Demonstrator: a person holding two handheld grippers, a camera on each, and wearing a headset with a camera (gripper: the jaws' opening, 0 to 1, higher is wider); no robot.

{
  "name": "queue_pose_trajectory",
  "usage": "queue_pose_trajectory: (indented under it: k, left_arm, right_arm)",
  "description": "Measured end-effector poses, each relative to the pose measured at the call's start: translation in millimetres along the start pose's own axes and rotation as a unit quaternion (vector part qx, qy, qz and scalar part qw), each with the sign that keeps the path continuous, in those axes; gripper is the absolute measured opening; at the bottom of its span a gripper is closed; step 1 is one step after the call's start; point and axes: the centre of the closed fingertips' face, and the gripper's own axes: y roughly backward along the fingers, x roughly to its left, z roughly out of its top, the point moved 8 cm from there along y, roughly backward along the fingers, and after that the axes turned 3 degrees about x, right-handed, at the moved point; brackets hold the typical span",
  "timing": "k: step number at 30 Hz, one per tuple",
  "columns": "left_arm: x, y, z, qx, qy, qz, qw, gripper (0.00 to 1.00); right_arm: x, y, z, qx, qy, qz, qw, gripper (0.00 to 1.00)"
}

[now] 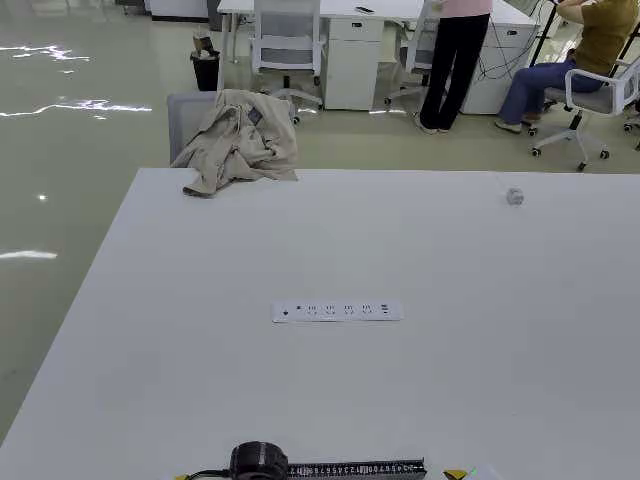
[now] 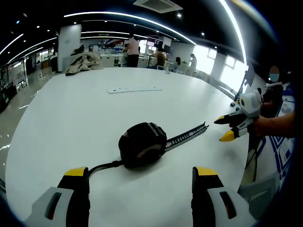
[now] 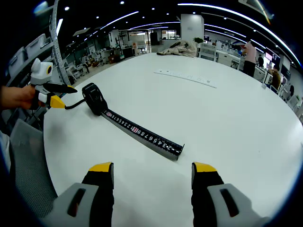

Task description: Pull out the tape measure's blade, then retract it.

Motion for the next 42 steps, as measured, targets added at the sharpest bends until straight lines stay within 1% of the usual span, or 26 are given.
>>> queue_pose_trajectory:
  k: [4, 8, 9, 13, 16, 17, 22, 26, 30, 34, 39, 42]
  left_arm:
    - [-2.5, 4.0, -1.5, -0.011, 0.019, 0.006, 0.9997, 0.88]
    - [-6.2, 8.9, -6.1, -0.016, 0.03, 0.013, 0.9993, 0.91]
    - [-6.7, 10.0, -7.2, -0.017, 0.032, 0.015, 0.9992, 0.91]
    - [-9.8, 16.7, -10.4, -0.023, 0.039, 0.019, 0.9988, 0.92]
    - [-10.7, 21.1, -12.1, -0.029, 0.044, 0.023, 0.9984, 0.92]
    - [-11.0, 24.2, -12.1, -0.033, 0.046, 0.028, 0.998, 0.92]
    - [-14.9, 32.7, -13.2, -0.043, 0.049, 0.031, 0.9974, 0.94]
    - [-16.6, 38.4, -14.4, -0.045, 0.057, 0.032, 0.9969, 0.96]
    - [-20.3, 43.5, -14.6, -0.046, 0.055, 0.031, 0.9969, 0.98]
    - [-20.9, 46.0, -16.2, -0.044, 0.057, 0.032, 0.9969, 0.99]
    - [-24.0, 50.7, -17.1, -0.043, 0.058, 0.031, 0.9969, 1.0]
    - [-25.2, 54.7, -18.4, -0.039, 0.06, 0.035, 0.9968, 1.0]
  right_arm:
    - [7.5, 3.2, -3.1, -0.004, -0.006, 0.001, 1.0, 0.71]
    - [11.7, 9.8, -3.1, -0.018, -0.038, -0.005, 0.9991, 0.76]
    - [13.5, 11.4, -1.9, -0.026, -0.04, -0.005, 0.9989, 0.76]
    - [21.7, 15.5, -0.4, -0.029, -0.035, -0.007, 0.9989, 0.76]
    - [24.6, 18.7, 1.0, -0.035, -0.042, -0.01, 0.9985, 0.78]
    - [26.0, 19.5, 1.1, -0.038, -0.045, -0.011, 0.9982, 0.79]
    - [34.2, 24.5, 0.8, -0.043, -0.047, -0.015, 0.9979, 0.82]
    - [38.9, 29.4, 0.9, -0.046, -0.053, -0.019, 0.9974, 0.85]
    - [42.3, 35.4, 1.0, -0.052, -0.06, -0.024, 0.9966, 0.88]
    - [47.4, 43.6, 0.5, -0.059, -0.069, -0.028, 0.9955, 0.9]
    - [57.3, 54.7, -0.4, -0.066, -0.075, -0.03, 0.9946, 0.94]
    - [66.4, 60.9, -0.5, -0.065, -0.079, -0.024, 0.9945, 0.97]
